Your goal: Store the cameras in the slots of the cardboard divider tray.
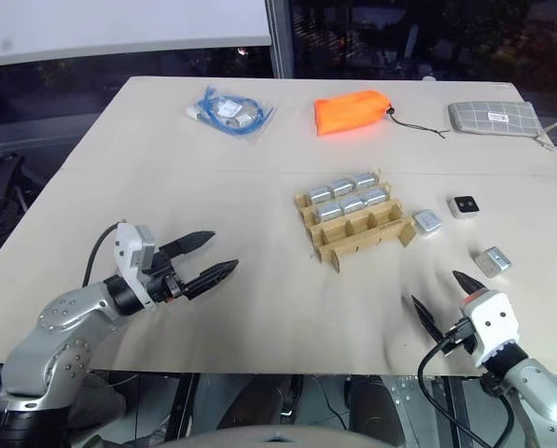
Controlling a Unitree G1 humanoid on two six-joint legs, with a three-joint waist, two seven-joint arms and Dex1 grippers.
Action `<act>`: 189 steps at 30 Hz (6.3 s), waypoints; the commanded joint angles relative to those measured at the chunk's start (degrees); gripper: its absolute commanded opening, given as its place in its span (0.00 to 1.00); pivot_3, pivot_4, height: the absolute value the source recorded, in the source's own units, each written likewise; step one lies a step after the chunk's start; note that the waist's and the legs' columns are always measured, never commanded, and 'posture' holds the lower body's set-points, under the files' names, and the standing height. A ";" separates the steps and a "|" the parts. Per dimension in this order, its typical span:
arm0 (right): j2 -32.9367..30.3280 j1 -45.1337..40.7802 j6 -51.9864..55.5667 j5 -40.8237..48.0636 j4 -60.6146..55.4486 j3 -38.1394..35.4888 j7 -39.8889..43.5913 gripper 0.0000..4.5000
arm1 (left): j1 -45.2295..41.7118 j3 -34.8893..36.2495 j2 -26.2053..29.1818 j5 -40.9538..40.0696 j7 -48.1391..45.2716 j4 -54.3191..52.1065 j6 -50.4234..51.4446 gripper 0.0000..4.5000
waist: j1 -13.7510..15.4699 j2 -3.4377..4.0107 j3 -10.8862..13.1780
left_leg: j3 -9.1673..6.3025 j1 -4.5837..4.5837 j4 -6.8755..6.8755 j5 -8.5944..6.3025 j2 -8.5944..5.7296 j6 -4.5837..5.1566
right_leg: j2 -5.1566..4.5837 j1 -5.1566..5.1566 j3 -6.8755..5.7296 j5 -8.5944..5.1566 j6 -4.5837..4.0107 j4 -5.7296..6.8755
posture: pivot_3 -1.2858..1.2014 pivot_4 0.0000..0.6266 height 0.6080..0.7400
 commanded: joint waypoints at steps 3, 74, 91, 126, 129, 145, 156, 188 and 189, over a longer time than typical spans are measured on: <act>-1.11 -7.43 5.17 1.10 -2.98 -2.46 -4.32 1.00 | -0.61 0.81 0.30 -3.54 -4.28 -2.35 -1.55 0.99 | -0.44 0.00 0.00 | 0.02 0.00 0.00 0.00 0.00 0.00 | 0.01 0.00 0.00 0.00 0.00 0.00 | 0.52 0.24 1.00; -20.42 -64.87 -2.26 1.49 27.37 21.52 41.53 0.12 | 0.09 -0.21 8.73 -9.84 -17.96 -10.81 -1.71 1.00 | -0.50 -0.08 0.17 | 0.15 -0.13 -0.10 -0.03 0.08 0.09 | 0.02 -0.03 -0.05 0.02 -0.01 -0.27 | 0.52 0.24 1.00; -10.95 -73.33 -18.73 -5.57 43.04 29.55 48.09 0.12 | 5.32 0.67 7.33 -10.94 -10.20 -17.63 -0.98 1.00 | -0.71 -0.04 0.20 | 0.23 -0.08 -0.21 -0.04 0.07 0.08 | 0.03 -0.17 0.09 0.04 -0.03 -0.17 | 0.52 0.24 1.00; -22.86 -47.84 42.41 -2.96 6.26 4.16 13.59 0.73 | 1.94 -2.53 6.01 -10.29 -7.56 -16.67 -1.15 1.00 | 0.46 0.05 0.18 | 0.23 -0.11 -0.21 -0.07 0.05 0.09 | -0.01 -0.16 0.12 0.03 -0.04 -0.15 | 0.52 0.24 1.00; -20.60 -45.84 44.26 -5.25 8.65 4.97 8.20 0.73 | -0.41 -3.64 5.95 -10.07 -8.25 -15.39 -0.88 1.00 | 0.77 0.04 0.13 | 0.33 -0.08 -0.17 -0.05 0.08 0.10 | 0.02 -0.15 0.19 0.03 -0.03 -0.13 | 0.52 0.24 1.00; -18.08 -49.89 44.36 -4.40 19.19 9.68 6.09 0.73 | 0.24 -2.50 6.38 -10.20 -8.19 -15.94 -0.59 1.00 | 0.57 0.05 0.13 | 0.37 -0.09 -0.16 -0.05 0.09 0.11 | 0.04 -0.17 0.22 0.03 -0.03 -0.12 | 0.52 0.24 1.00; -17.65 -51.19 43.18 -4.84 24.55 12.88 6.25 0.73 | 0.84 -2.37 6.28 -9.91 -7.54 -16.22 -1.03 1.00 | 0.60 0.05 0.13 | 0.37 -0.09 -0.15 -0.05 0.08 0.11 | 0.04 -0.16 0.22 0.04 -0.03 -0.12 | 0.52 0.24 1.00; -16.31 -45.03 24.12 -3.46 -16.10 19.15 8.34 0.41 | -27.85 -6.26 -3.17 -49.77 34.82 -1.64 32.57 1.00 | -0.48 -0.09 0.12 | 0.21 -0.11 0.12 0.09 0.07 -0.13 | 0.10 -0.13 0.11 0.04 0.01 0.06 | 0.52 0.24 1.00; -15.82 -45.33 24.10 -3.95 -16.67 20.37 8.19 0.41 | -28.53 -6.25 -3.78 -51.39 36.30 -0.85 32.76 1.00 | -0.44 -0.09 0.12 | 0.21 -0.11 0.13 0.09 0.06 -0.14 | 0.09 -0.13 0.11 0.04 0.01 0.06 | 0.52 0.24 1.00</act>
